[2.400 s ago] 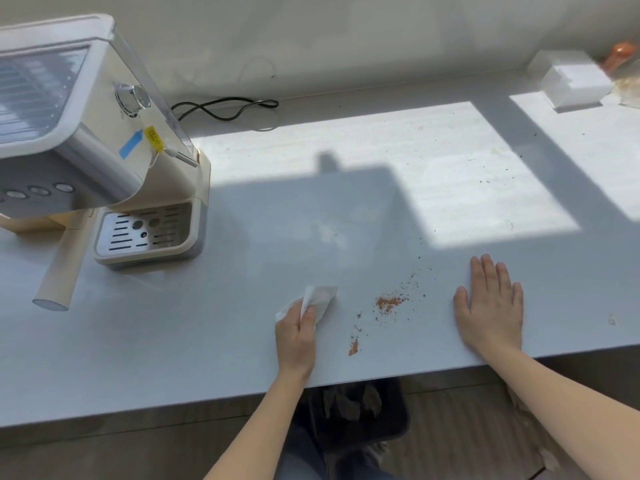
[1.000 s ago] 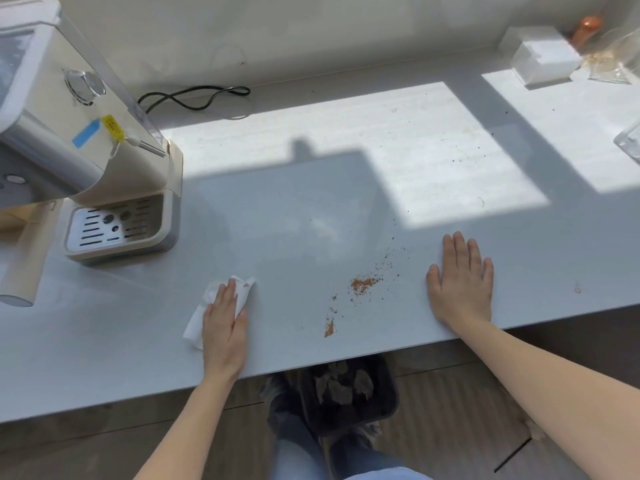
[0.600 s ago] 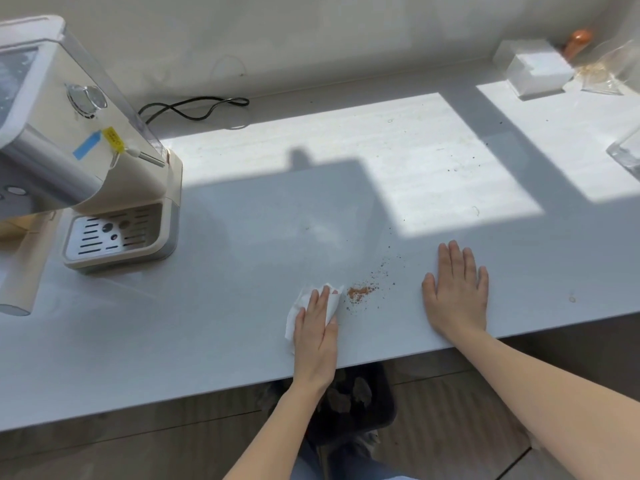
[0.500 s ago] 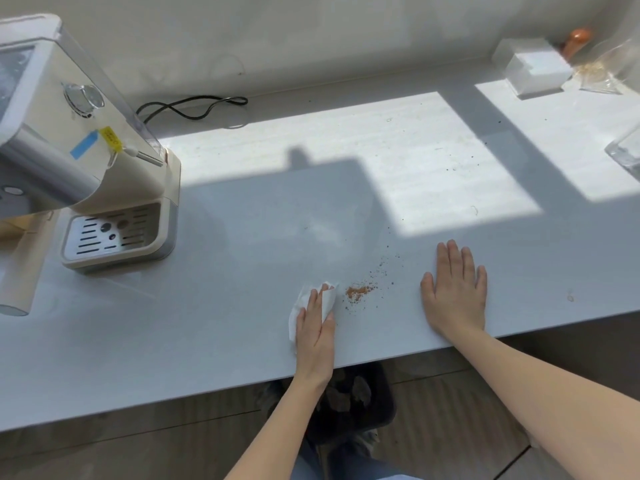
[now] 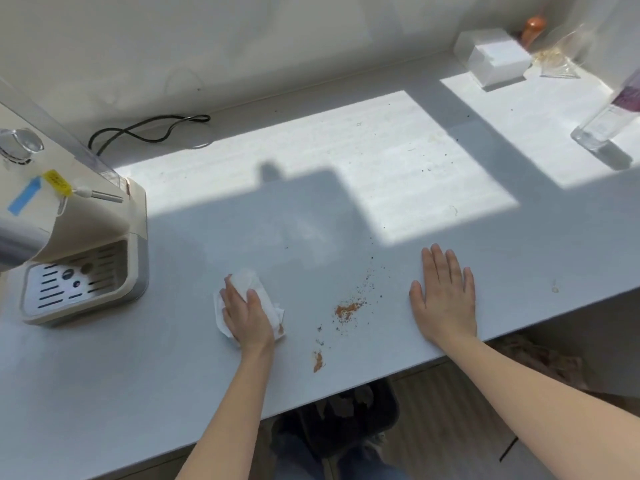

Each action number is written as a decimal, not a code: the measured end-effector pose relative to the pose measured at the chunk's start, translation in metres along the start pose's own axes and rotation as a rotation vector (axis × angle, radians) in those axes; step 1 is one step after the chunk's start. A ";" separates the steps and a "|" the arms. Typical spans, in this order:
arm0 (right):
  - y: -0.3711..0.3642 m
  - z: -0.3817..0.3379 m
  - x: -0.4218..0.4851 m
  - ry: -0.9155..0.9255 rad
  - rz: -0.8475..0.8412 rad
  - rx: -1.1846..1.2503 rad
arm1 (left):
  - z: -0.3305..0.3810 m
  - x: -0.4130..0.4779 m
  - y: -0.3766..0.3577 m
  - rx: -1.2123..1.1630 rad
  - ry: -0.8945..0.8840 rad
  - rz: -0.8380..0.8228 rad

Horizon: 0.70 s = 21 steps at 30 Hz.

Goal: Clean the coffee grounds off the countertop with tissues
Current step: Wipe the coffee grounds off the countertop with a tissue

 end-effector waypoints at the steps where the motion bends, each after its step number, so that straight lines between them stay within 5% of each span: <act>1: 0.000 0.000 0.000 -0.004 0.002 -0.003 | 0.003 0.016 0.001 0.062 -0.002 0.002; 7: 0.002 -0.001 0.000 -0.021 -0.004 0.004 | 0.032 0.098 0.006 0.293 -0.112 -0.022; 12: 0.000 0.000 0.000 -0.039 -0.003 0.006 | 0.067 0.135 -0.005 0.219 -0.248 -0.055; 21: 0.002 -0.001 0.001 -0.060 -0.031 0.005 | 0.133 0.141 -0.072 0.455 -0.619 -0.234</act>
Point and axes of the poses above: each hand's wrist, its own x-axis towards the middle knuckle, its own y-axis out of the back of the hand, z = x × y, the point moved 4 cm from there along x, towards the middle knuckle, and after that the axes turned 14 degrees about x, right-handed, at the moved point
